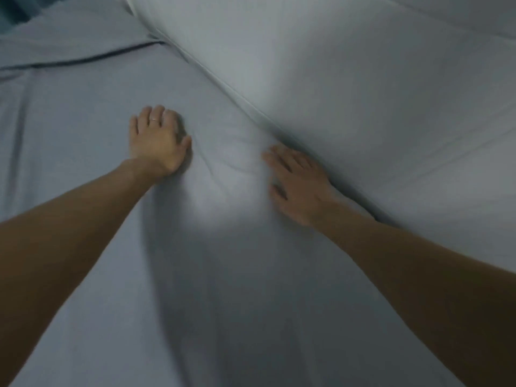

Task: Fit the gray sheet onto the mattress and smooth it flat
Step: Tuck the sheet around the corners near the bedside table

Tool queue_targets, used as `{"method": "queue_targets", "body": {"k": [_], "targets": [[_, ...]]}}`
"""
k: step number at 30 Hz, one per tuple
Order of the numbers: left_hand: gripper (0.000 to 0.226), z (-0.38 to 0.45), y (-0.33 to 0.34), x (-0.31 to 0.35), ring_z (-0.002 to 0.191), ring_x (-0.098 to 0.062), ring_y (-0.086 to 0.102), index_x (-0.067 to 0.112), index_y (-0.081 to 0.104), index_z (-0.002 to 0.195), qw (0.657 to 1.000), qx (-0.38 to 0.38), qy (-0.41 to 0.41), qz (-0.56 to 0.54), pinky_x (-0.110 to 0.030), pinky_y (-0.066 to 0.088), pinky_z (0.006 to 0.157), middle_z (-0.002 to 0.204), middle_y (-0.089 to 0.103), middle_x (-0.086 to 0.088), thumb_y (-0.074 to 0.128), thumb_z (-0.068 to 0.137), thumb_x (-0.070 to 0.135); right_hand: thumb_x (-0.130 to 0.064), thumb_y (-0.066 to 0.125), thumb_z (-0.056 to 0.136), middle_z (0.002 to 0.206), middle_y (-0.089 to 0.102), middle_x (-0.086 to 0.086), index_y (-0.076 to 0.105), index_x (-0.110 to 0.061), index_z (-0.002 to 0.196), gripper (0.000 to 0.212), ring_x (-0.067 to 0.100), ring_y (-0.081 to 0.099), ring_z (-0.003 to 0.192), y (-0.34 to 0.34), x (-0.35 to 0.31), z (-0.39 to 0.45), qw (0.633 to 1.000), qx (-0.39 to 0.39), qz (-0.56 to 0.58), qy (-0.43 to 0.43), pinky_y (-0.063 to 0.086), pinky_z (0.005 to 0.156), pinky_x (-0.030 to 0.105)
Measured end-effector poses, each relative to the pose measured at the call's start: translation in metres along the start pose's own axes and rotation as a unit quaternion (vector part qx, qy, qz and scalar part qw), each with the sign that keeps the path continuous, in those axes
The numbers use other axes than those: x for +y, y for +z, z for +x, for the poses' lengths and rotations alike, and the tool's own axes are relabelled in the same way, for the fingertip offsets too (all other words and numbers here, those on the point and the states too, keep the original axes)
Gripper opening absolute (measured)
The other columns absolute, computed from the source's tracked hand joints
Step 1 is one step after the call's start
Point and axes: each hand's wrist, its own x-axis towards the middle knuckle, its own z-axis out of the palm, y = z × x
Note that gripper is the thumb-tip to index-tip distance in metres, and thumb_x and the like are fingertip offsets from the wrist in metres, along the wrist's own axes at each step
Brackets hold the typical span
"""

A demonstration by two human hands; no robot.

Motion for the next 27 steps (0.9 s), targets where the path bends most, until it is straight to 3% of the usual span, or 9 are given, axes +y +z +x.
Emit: {"method": "queue_targets", "body": {"k": [3,5,8,14,17,21,24,27], "targets": [[0.062,-0.021,0.011,0.09,0.141,-0.031,0.031,0.02,0.044,0.142,0.987,0.015,0.129,-0.09,-0.044,0.024,0.117,0.152,0.038,-0.013,0.038,0.094,0.059,-0.05,0.037,0.096,0.165,0.01,0.008,0.023,-0.025,0.155,0.066,0.029,0.021,0.148,0.008,0.037,-0.059,0.996,-0.015,-0.008,0.093,0.016,0.12,0.04],[0.063,-0.017,0.022,0.128,0.149,-0.024,0.015,0.032,0.035,0.148,0.983,-0.038,0.163,-0.078,-0.046,0.013,0.121,0.16,0.024,-0.006,0.03,0.094,0.065,-0.061,0.025,0.097,0.166,0.004,0.005,0.009,-0.035,0.156,0.066,0.027,0.014,0.151,0.019,0.045,-0.076,0.993,-0.039,0.0,0.112,0.011,0.122,0.039],[0.061,-0.007,0.047,0.143,0.151,-0.016,-0.008,0.046,0.026,0.148,0.989,-0.073,0.114,-0.054,-0.047,-0.004,0.121,0.165,0.004,0.004,0.022,0.093,0.07,-0.065,0.023,0.096,0.164,0.015,0.002,0.007,-0.042,0.155,0.065,0.026,0.025,0.147,0.034,0.052,-0.09,0.993,-0.004,0.005,0.122,0.021,0.119,0.041],[0.062,-0.005,0.053,0.15,0.15,-0.014,-0.012,0.049,0.03,0.141,0.991,-0.077,0.1,-0.043,-0.048,-0.006,0.12,0.165,0.003,0.008,0.02,0.086,0.076,-0.062,0.031,0.094,0.157,0.031,0.008,0.022,-0.037,0.154,0.066,0.03,0.038,0.137,0.043,0.056,-0.089,0.993,0.027,0.005,0.115,0.035,0.108,0.044],[0.069,-0.002,0.04,0.154,0.151,-0.017,-0.012,0.045,0.025,0.147,0.989,-0.127,0.075,0.005,-0.051,-0.005,0.12,0.165,-0.001,0.005,0.018,0.086,0.077,-0.064,0.035,0.092,0.16,0.025,0.004,0.021,-0.038,0.153,0.069,0.027,0.034,0.14,0.04,0.055,-0.086,0.993,0.008,0.03,0.111,0.033,0.11,0.043],[0.069,-0.043,0.003,0.19,0.15,-0.026,0.009,0.034,0.019,0.152,0.989,-0.101,0.105,0.029,-0.052,0.014,0.119,0.164,0.011,-0.005,0.03,0.093,0.067,-0.062,0.043,0.091,0.166,-0.004,-0.003,0.006,-0.033,0.157,0.081,0.017,0.003,0.152,0.01,0.058,-0.097,0.988,-0.065,0.084,0.111,0.005,0.122,0.038],[0.06,-0.118,-0.009,0.214,0.133,-0.032,0.043,0.026,0.035,0.145,0.989,-0.086,0.097,-0.065,-0.047,0.038,0.106,0.15,0.04,-0.008,0.042,0.094,0.057,-0.039,0.053,0.09,0.165,0.008,-0.001,0.022,-0.02,0.155,0.075,0.018,0.013,0.15,-0.017,0.049,-0.142,0.983,-0.029,0.139,0.113,0.016,0.12,0.037],[0.041,-0.204,-0.029,0.228,0.114,-0.027,0.058,0.025,0.052,0.128,0.982,-0.108,0.066,-0.141,-0.042,0.048,0.094,0.127,0.061,-0.002,0.052,0.092,0.045,-0.03,0.054,0.09,0.155,0.036,0.003,0.034,-0.019,0.151,0.065,0.023,0.035,0.141,-0.06,0.048,-0.213,0.966,-0.074,0.201,0.145,0.034,0.113,0.038]]}}
